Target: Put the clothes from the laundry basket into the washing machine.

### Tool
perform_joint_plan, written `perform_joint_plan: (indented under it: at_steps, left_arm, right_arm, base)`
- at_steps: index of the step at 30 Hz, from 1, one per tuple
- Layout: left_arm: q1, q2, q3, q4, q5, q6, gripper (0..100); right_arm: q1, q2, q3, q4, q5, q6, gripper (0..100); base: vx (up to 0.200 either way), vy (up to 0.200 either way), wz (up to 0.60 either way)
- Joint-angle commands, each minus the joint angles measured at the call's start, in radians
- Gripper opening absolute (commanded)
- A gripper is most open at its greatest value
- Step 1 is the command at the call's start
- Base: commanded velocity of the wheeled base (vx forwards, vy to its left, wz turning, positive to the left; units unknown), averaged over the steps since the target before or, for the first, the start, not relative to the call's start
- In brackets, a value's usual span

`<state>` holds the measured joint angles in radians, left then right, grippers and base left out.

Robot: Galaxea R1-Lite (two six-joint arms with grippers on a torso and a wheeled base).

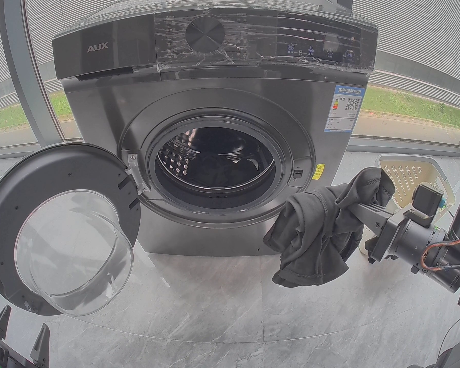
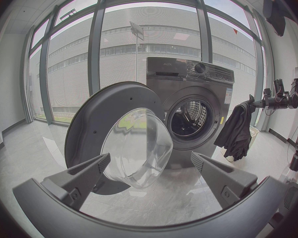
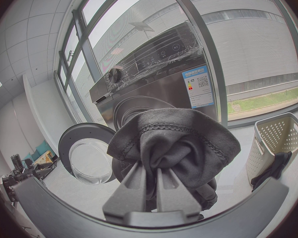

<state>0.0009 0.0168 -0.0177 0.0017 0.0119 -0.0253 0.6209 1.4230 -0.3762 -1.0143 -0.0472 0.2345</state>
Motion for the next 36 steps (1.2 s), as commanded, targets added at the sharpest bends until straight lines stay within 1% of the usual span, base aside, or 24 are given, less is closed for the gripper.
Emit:
perform_joint_plan:
  at_steps: [1,4,9,12,14,17,21,23,24,25,26,27,28,29,30,31,32,34,35,36]
  left_arm:
    - [0.001,-0.017,0.016,0.0,0.0,-0.001,100]
    - [0.001,-0.017,0.015,0.0,0.0,0.001,100]
    - [0.002,-0.017,0.016,-0.002,0.002,0.002,100]
    - [0.004,-0.017,0.016,-0.002,0.008,0.028,100]
    - [0.004,-0.017,0.016,-0.002,0.008,0.03,100]
    - [0.004,-0.017,0.018,-0.002,0.006,0.028,100]
    - [0.004,-0.017,0.016,-0.002,0.005,0.025,100]
    - [0.004,-0.017,0.016,0.0,0.005,0.027,100]
    - [0.004,-0.017,0.018,-0.003,0.0,0.033,100]
    - [0.016,0.04,-0.125,-0.097,-0.081,-0.002,100]
    - [0.014,0.074,-0.166,-0.114,-0.107,-0.01,100]
    - [0.005,0.135,-0.209,-0.103,-0.171,-0.01,100]
    - [0.002,0.16,-0.212,-0.092,-0.207,-0.01,100]
    - [0.004,0.244,-0.203,-0.071,-0.311,-0.01,100]
    - [0.004,0.287,-0.2,-0.072,-0.352,-0.01,100]
    - [0.004,0.354,-0.197,-0.08,-0.408,-0.01,100]
    - [0.004,0.387,-0.196,-0.086,-0.431,-0.01,100]
    - [0.002,0.43,-0.197,-0.1,-0.457,-0.007,100]
    - [0.002,0.43,-0.197,-0.1,-0.457,-0.007,100]
    - [-0.001,0.514,-0.196,-0.152,-0.501,-0.002,100]
  right_arm:
    - [0.0,0.002,0.003,-0.001,0.0,-0.001,0]
    - [0.002,0.004,0.008,-0.001,0.001,0.0,0]
    - [0.025,0.008,0.019,-0.003,0.0,0.009,0]
    - [0.073,0.008,0.033,-0.003,-0.002,0.023,0]
    - [0.092,0.01,0.026,-0.003,-0.002,0.031,0]
    - [0.155,0.079,-0.018,-0.003,-0.014,0.036,0]
    - [0.166,0.114,-0.041,-0.003,-0.014,0.04,0]
    - [0.168,0.119,-0.038,-0.003,-0.01,0.042,0]
    - [0.172,0.126,-0.043,-0.003,-0.008,0.049,0]
    - [0.171,0.166,-0.082,-0.02,-0.005,0.106,0]
    - [0.168,0.177,-0.089,-0.026,-0.003,0.115,0]
    - [0.166,0.212,-0.115,-0.044,-0.002,0.131,0]
    - [0.166,0.235,-0.129,-0.055,0.0,0.137,0]
    - [0.166,0.286,-0.162,-0.086,0.0,0.151,0]
    - [0.166,0.3,-0.17,-0.095,-0.002,0.154,0]
    - [0.163,0.332,-0.188,-0.113,0.004,0.157,0]
    - [0.163,0.347,-0.198,-0.121,0.009,0.157,0]
    - [0.163,0.369,-0.211,-0.129,0.013,0.157,0]
    - [0.163,0.369,-0.211,-0.129,0.013,0.157,0]
    - [0.165,0.407,-0.242,-0.139,0.01,0.154,0]
  base:
    - [0.0,0.0,0.0]
    - [0.0,0.0,0.0]
    - [0.0,0.0,0.0]
    - [0.0,0.0,0.0]
    - [0.0,0.0,0.0]
    - [0.0,0.0,0.0]
    - [0.0,0.0,0.0]
    - [0.0,0.0,0.0]
    - [0.0,0.0,0.0]
    - [0.0,0.0,0.0]
    - [0.0,0.0,0.0]
    - [0.0,0.0,0.0]
    - [0.0,0.0,0.0]
    - [0.0,0.0,0.0]
    - [0.0,0.0,0.0]
    - [0.0,0.0,0.0]
    - [0.0,0.0,0.0]
    - [0.0,0.0,0.0]
    - [0.0,0.0,0.0]
    - [0.0,0.0,0.0]
